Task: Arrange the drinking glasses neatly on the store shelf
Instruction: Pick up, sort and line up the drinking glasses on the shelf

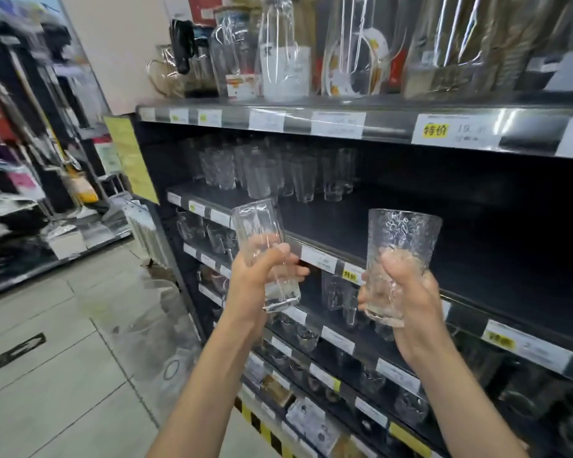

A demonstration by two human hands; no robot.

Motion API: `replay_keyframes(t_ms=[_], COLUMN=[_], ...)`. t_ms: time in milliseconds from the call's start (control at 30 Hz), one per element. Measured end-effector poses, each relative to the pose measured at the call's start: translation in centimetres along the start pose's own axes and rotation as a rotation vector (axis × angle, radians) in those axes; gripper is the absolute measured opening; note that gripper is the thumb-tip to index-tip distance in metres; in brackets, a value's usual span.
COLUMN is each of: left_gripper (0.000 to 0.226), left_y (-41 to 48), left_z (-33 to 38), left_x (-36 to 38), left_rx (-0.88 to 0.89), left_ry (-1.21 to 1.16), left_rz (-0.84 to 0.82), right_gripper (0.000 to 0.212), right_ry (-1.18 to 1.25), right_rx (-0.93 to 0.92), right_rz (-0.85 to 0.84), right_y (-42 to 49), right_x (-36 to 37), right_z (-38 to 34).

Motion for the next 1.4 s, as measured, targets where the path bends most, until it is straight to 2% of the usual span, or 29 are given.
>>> replay_keyframes(t_ms=[100, 200, 233, 333, 367, 533, 667, 900, 1033, 1133, 1267, 1400], left_gripper=[0.036, 0.039, 0.040, 0.047, 0.048, 0.042, 0.046, 0.058, 0.056, 0.048, 0.046, 0.044], left_y=[1.3, 3.4, 4.3, 7.4, 8.4, 13.7, 17.7, 23.3, 26.6, 29.0, 32.3, 35.0], left_z=[0.5, 0.5, 0.4, 0.3, 0.3, 0.3, -0.3, -1.4, -2.4, -3.4, -4.4, -5.0], left_x=[-2.7, -5.3, -6.2, -8.6, -9.4, -12.9, -14.9, -15.3, -14.5, -13.8, -13.1, -12.6], left_rx=[-0.014, -0.028, -0.029, -0.045, -0.055, -0.098, -0.097, -0.138, -0.148, -0.140, -0.162, -0.173], left_ry=[0.006, 0.026, 0.024, 0.027, 0.032, 0.008, 0.058, 0.034, 0.037, 0.045, 0.010, -0.006], left_rz=[0.015, 0.002, -0.007, -0.049, -0.069, -0.197, -0.319, -0.410, -0.447, -0.446, -0.447, -0.426], right_gripper=[0.076, 0.055, 0.054, 0.078, 0.081, 0.073, 0.059, 0.068, 0.051, 0.054, 0.041, 0.044], right_ry=[-0.006, -0.003, -0.007, -0.039, -0.048, -0.076, -0.096, -0.238, -0.301, -0.336, -0.442, -0.542], right_rx=[-0.030, -0.031, -0.030, -0.040, -0.047, -0.066, -0.079, -0.119, -0.168, -0.182, -0.198, -0.220], right_rz=[-0.022, -0.019, -0.015, 0.023, 0.041, 0.179, 0.284, 0.389, 0.402, 0.417, 0.433, 0.444], right_y=[-0.5, -0.4, -0.3, 0.1, 0.3, 1.8, 3.3, 5.7, 8.5, 11.1, 15.1, 18.6], right_x=[2.7, 5.3, 6.2, 9.4, 10.4, 14.9, 17.8, 21.2, 22.1, 22.9, 23.5, 24.0], right_z=[1.1, 2.6, 3.2, 4.9, 5.5, 8.6, 10.8, 12.1, 12.4, 12.6, 13.0, 13.3])
Point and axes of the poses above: each hand's wrist, its own y-axis towards the middle knuckle, its own x-axis out of the palm, z = x × y, the point moved 1 cm from there along y, towards the middle knuckle, and after that the axes turned 10 degrees about z, right-handed, at the moved point
